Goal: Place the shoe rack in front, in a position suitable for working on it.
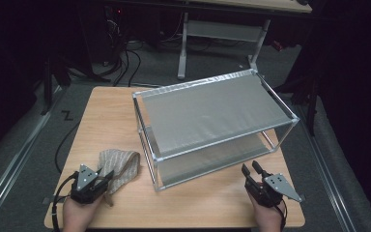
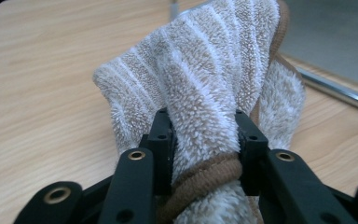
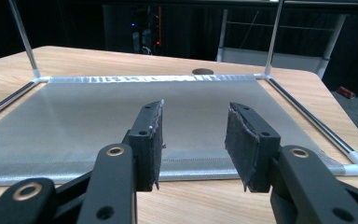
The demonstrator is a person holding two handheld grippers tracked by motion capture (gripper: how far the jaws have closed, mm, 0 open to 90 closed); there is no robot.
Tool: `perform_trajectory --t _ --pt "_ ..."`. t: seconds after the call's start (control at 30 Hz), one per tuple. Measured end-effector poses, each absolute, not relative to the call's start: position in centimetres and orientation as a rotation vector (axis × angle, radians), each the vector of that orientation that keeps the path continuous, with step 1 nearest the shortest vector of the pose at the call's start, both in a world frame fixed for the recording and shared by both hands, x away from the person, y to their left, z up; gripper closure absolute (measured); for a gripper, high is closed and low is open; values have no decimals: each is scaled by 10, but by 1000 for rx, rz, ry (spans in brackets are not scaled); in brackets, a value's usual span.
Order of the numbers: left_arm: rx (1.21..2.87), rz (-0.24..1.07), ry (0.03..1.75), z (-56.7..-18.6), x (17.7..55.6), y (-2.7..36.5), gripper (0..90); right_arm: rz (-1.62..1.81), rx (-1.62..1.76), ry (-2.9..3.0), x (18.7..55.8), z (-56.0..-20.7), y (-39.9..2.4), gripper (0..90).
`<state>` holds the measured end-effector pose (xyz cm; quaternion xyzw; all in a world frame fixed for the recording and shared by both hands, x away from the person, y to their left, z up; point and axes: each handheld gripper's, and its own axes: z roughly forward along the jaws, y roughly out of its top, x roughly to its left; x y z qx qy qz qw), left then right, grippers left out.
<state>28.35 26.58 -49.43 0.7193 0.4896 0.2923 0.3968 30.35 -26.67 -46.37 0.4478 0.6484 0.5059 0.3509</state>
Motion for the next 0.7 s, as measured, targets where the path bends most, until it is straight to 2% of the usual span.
perform_trajectory --t 0.07,0.17,0.3,0.43,0.7 --pt "1819 725 1253 -496 283 268 618 1310 1158 1680 303 -464 -267 564" --pt "1792 712 1247 -492 280 267 503 1308 1155 1680 303 -463 -267 560" --pt "1759 737 1210 -480 272 266 401 1310 1152 1679 303 -463 -266 559" --pt "1719 696 1143 -472 267 261 374 1311 1148 1682 303 -463 -266 558" --pt "1738 581 865 -450 255 210 393 1306 1152 1682 303 -463 -265 557"
